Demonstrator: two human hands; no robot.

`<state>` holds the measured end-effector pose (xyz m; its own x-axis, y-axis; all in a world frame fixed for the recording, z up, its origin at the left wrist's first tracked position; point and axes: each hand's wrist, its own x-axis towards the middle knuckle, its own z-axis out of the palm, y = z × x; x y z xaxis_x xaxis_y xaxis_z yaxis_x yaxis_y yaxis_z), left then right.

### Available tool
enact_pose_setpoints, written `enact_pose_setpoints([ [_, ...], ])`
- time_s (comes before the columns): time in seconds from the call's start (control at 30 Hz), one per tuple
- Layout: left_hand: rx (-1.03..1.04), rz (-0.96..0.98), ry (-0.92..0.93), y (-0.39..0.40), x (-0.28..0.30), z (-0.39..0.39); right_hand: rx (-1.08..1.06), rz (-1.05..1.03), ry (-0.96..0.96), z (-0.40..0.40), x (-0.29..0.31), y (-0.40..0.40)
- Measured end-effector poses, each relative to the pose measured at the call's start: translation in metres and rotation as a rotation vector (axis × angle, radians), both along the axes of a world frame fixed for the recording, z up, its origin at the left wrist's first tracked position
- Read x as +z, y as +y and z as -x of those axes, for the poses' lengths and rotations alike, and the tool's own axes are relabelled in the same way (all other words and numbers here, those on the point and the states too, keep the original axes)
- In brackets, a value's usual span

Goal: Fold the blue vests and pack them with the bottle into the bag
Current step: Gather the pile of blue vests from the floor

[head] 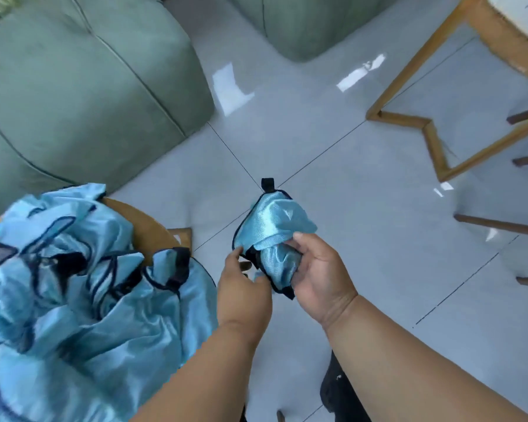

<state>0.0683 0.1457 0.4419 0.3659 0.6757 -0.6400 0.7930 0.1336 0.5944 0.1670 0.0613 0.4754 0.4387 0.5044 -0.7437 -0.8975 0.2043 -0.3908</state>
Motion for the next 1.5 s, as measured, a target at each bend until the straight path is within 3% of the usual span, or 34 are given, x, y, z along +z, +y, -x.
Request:
enact_pose_setpoints([
  [0.23, 0.125, -0.106, -0.146, 0.067, 0.132, 0.074, 0.207, -0.159, 0.044, 0.050, 0.106, 0.106],
  [0.5, 0.339, -0.154, -0.163, 0.124, 0.198, 0.193, 0.524, -0.222, 0.004, 0.158, 0.155, 0.213],
  [0.57, 0.352, -0.149, -0.173, 0.132, 0.207, 0.218, 0.582, -0.182, -0.043, 0.181, 0.158, 0.228],
  [0.73, 0.260, -0.044, -0.135, 0.156, 0.196, 0.272, 0.829, 0.284, -0.425, 0.226, 0.121, 0.242],
  [1.0, 0.195, -0.049, -0.049, 0.196, 0.169, 0.342, 1.333, 0.353, -0.697, 0.288, 0.091, 0.278],
  [1.3, 0.173, -0.047, 0.003, 0.215, 0.183, 0.392, 1.191, 0.542, -0.787, 0.312, 0.120, 0.273],
  [1.5, 0.219, -0.063, 0.006, 0.196, 0.207, 0.409, 1.186, 0.649, -1.069, 0.310, 0.152, 0.241],
])
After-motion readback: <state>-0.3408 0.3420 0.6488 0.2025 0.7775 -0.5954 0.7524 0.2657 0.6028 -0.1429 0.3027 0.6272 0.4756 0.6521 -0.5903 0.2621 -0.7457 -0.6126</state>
